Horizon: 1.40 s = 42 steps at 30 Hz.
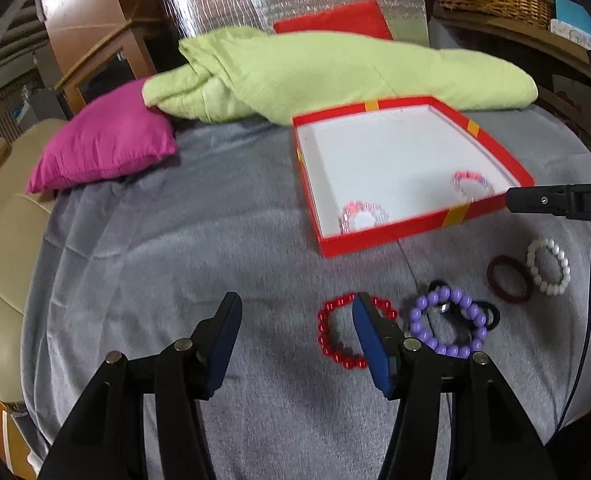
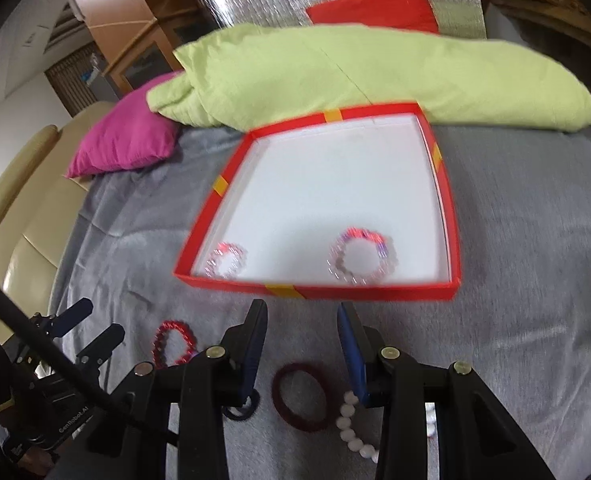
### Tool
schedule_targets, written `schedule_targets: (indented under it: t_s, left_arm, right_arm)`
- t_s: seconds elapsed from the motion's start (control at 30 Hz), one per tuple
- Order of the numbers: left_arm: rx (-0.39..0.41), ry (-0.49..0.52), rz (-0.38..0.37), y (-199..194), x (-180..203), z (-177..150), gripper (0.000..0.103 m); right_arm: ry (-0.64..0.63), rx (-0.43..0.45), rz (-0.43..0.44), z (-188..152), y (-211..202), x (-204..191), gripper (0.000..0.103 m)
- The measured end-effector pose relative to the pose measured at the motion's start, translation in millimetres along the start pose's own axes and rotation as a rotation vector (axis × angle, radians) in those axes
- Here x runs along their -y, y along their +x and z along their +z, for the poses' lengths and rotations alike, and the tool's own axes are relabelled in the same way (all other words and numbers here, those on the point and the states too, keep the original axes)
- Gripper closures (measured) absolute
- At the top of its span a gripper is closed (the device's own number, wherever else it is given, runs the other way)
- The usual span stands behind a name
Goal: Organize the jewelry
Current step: 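Move the right tool to the maroon hair band while the left tool approaches the purple bracelet, then grasp the maroon hair band with the right tool while the left tool grasps the purple bracelet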
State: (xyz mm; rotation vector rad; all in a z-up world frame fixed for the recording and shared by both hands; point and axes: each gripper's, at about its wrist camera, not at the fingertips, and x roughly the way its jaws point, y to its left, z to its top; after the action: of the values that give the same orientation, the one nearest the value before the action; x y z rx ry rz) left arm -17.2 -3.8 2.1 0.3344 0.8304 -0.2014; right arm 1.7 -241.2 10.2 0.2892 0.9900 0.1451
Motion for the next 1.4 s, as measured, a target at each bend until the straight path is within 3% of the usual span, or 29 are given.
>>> schedule_targets:
  t_s: [0.17, 0.57, 0.63, 0.77, 1.07, 1.33, 1.37, 1.4]
  left_arm:
    - [-0.066, -0.021, -0.051, 11, -7, -9, 0.044]
    - [-0.111, -0.007, -0.111, 20, -2, -16, 0.044]
    - [-0.106, -0.005, -0.135, 20, 1, -15, 0.044]
    - [-0.093, 0.005, -0.193, 19, 10, -10, 0.044]
    - [-0.093, -0.013, -0.432, 12, 39, 0, 0.043]
    - [-0.156, -0.025, -0.498, 26, 63, 3, 0.043]
    - [-0.164, -0.029, -0.501, 29, 64, 2, 0.045]
    - [-0.171, -0.029, -0.503, 32, 65, 2, 0.054]
  right_arm:
    - [0.022, -0.090, 0.013, -9, 10, 11, 0.064]
    - [-0.068, -0.180, -0.009, -27, 27, 3, 0.064]
    - [-0.082, -0.199, -0.037, -29, 34, 5, 0.072]
    - [-0.133, -0.181, -0.065, -30, 34, 2, 0.096]
    - [-0.071, -0.116, -0.062, -18, 24, 13, 0.097]
    - [-0.029, -0.106, -0.055, -14, 22, 21, 0.097]
    - [-0.026, -0.103, -0.052, -14, 21, 22, 0.097]
    - [-0.023, -0.097, -0.047, -13, 20, 21, 0.097]
